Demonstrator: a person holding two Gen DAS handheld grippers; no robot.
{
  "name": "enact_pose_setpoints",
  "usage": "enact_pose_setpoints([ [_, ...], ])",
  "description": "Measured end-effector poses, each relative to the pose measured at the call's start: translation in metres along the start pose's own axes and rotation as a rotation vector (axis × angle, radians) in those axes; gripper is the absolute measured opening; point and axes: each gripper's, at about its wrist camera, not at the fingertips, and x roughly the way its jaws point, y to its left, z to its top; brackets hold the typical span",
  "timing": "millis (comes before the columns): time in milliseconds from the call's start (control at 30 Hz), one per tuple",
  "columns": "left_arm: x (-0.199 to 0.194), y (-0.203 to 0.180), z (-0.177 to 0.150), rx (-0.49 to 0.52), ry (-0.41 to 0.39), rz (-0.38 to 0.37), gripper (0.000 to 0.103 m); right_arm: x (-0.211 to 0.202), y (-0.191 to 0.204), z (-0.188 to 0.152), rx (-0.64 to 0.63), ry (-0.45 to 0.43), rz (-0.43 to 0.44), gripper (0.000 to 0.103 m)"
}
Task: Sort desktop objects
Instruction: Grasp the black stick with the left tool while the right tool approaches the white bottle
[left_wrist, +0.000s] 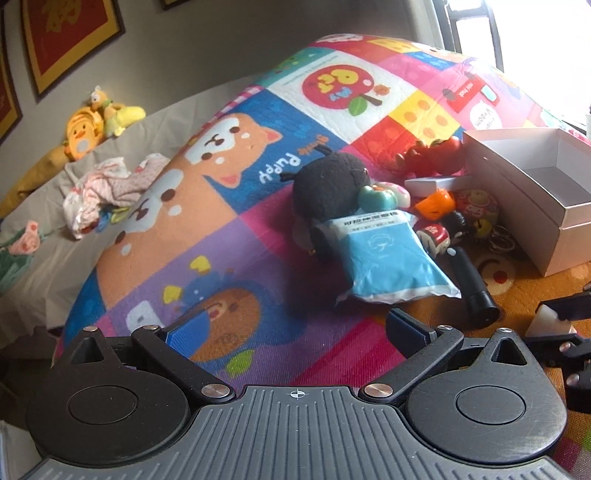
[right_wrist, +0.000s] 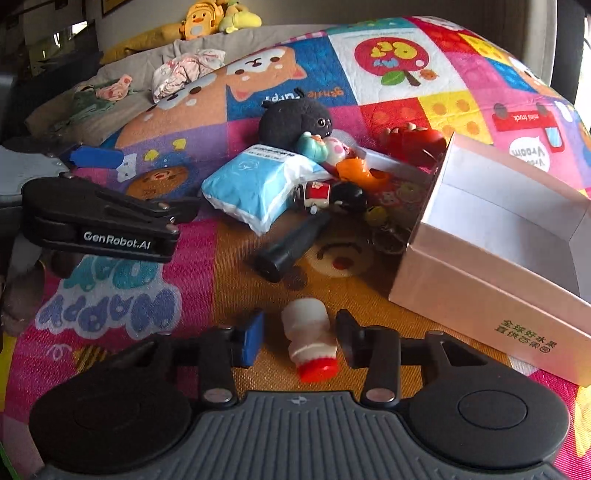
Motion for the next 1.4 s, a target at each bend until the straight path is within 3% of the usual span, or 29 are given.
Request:
enact_pose_setpoints([
  [133, 0.001, 0.003, -0.001, -0.041, 0.065, -0.114, 0.103, -0.003, 0.001, -0.004, -0.021, -0.002, 0.008, 0.026],
  [267, -0.001, -0.016, 0.003, -0.047, 0.107, -0.245, 0.103, -0.014, -0.013, -0.017, -0.042, -0.018, -0.072, 0.026],
  [367, -0.003, -0.039, 0.008, -0.011, 0.091, -0.290, 0.103, -0.026, -0.032, -0.029, -0.043, -0.047, -0.152, 0.026],
  [467, -0.006, -0.059, 0.012, 0.007, 0.016, -0.338, 0.103, -0.040, -0.051, -0.040, -0.022, -0.093, -0.217, 0.027],
  [533, -0.008, -0.070, 0.012, 0.020, -0.067, -0.345, 0.103, -0.052, -0.066, -0.047, 0.023, -0.129, -0.239, 0.045],
  [600, -0.007, -0.080, 0.011, 0.049, -0.130, -0.298, 0.103, -0.061, -0.077, -0.053, 0.066, -0.164, -0.251, 0.054],
  [667, 0.001, -0.090, 0.014, 0.088, -0.106, -0.244, 0.103, -0.067, -0.084, -0.059, 0.091, -0.186, -0.260, 0.058],
  [733, 0.008, -0.091, 0.017, 0.070, -0.044, -0.268, 0.103, -0.068, -0.088, -0.065, 0.108, -0.199, -0.262, 0.061],
  [833, 0.009, -0.091, 0.017, 0.028, -0.033, -0.310, 0.103, -0.064, -0.091, -0.072, 0.131, -0.199, -0.254, 0.064],
  [900, 0.006, -0.096, 0.014, 0.045, -0.035, -0.334, 0.097, -0.062, -0.094, -0.072, 0.150, -0.188, -0.245, 0.064],
  [967, 0.007, -0.101, 0.012, 0.062, 0.000, -0.357, 0.071, -0.063, -0.096, -0.072, 0.168, -0.196, -0.241, 0.066],
  [1133, 0.020, -0.104, 0.009, 0.039, 0.049, -0.330, 0.076, -0.063, -0.094, -0.074, 0.171, -0.199, -0.245, 0.071],
  [1233, 0.023, -0.098, 0.011, 0.009, 0.062, -0.338, 0.067, -0.063, -0.094, -0.073, 0.170, -0.198, -0.250, 0.074],
  [1300, 0.023, -0.095, 0.012, 0.004, 0.059, -0.360, 0.050, -0.061, -0.094, -0.072, 0.172, -0.191, -0.249, 0.075],
  [1333, 0.021, -0.093, 0.011, 0.006, 0.055, -0.355, 0.032, -0.061, -0.095, -0.072, 0.174, -0.187, -0.247, 0.075],
  [1400, 0.016, -0.088, 0.009, 0.015, 0.051, -0.359, 0.025, -0.060, -0.095, -0.072, 0.177, -0.180, -0.249, 0.076],
])
